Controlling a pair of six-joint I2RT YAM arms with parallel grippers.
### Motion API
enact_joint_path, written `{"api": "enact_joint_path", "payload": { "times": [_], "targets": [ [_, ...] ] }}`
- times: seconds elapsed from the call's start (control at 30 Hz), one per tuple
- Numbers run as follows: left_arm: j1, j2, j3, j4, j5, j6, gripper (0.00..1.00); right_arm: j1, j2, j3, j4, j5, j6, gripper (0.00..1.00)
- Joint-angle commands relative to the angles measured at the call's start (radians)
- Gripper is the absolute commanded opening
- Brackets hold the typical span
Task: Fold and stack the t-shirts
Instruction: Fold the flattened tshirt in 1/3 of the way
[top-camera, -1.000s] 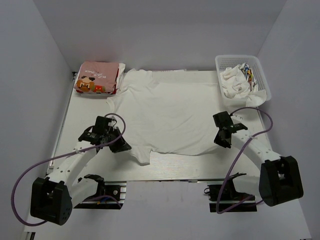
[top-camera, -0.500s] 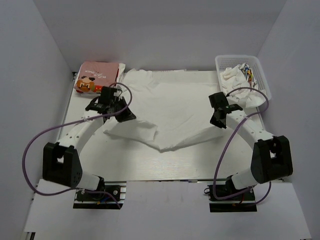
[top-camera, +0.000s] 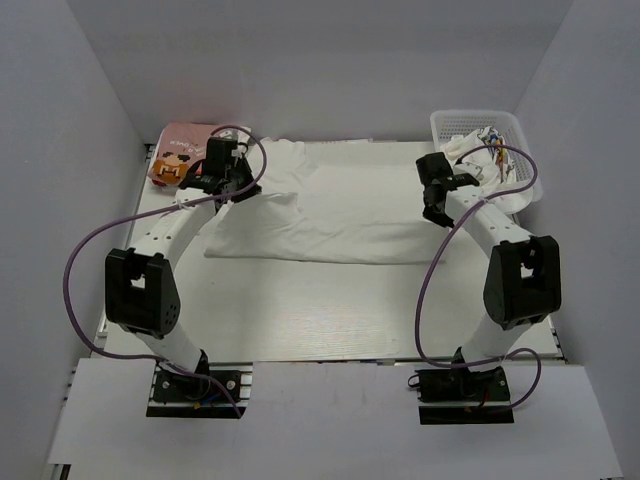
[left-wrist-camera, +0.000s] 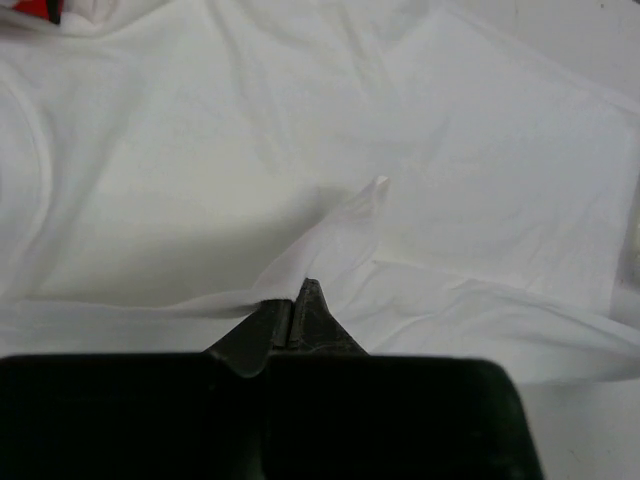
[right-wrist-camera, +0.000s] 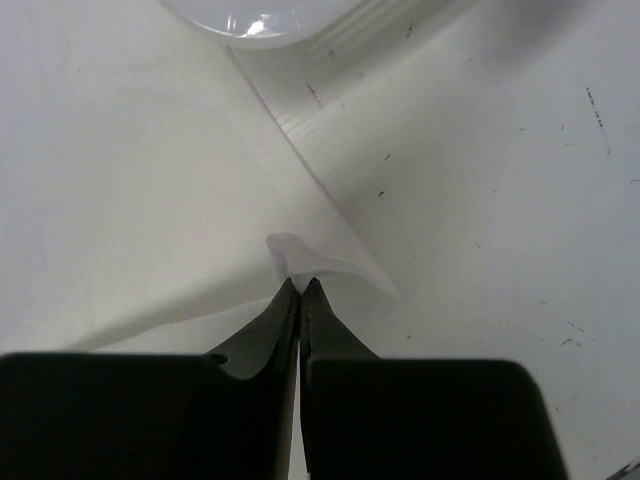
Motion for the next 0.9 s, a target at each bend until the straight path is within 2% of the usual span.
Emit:
{"api": "enact_joint_path", "payload": {
  "times": [0.0,0.3,0.33,0.4,0.43,0.47,0.5,0.53,0.7,0.87],
  "targets": [
    [0.010,0.009,0.046,0.052,-0.074,0.053,0.00,-0.018,0.018,0.074,-0.042,0.075,0.012,0.00],
    [0.048,0.193,0.171,0.060,-0.106,0.071,0.00,-0.039,0.128,0.137,-0.050,0.074,0.009,0.00],
    [0.048,0.236,0.200,0.059,-0.106,0.071,0.00,-0.044,0.136,0.152,-0.056,0.074,0.007,0.02],
    [0.059,0.279,0.222,0.078,-0.106,0.071,0.01,-0.047,0.171,0.175,-0.068,0.075,0.007,0.19],
    [0.059,0.302,0.272,0.078,-0.106,0.071,0.38,-0.046,0.179,0.202,-0.074,0.074,0.007,0.25],
    [0.068,0.352,0.311,0.047,-0.080,0.071,0.58,-0.044,0.189,0.212,-0.098,0.074,0.006,0.45],
    [0.068,0.373,0.372,0.002,-0.080,0.080,0.84,-0.044,0.192,0.229,-0.105,0.066,0.001,0.51],
    [0.068,0.385,0.392,-0.008,-0.063,0.091,1.00,-0.043,0.194,0.233,-0.111,0.065,0.000,0.58],
    [0.068,0.347,0.362,0.009,-0.027,0.103,1.00,-0.033,0.133,0.178,-0.076,-0.036,-0.048,0.74],
    [0.050,0.220,0.184,0.055,-0.007,0.103,1.00,0.011,0.081,0.067,-0.044,-0.101,-0.071,0.81]
  ]
}}
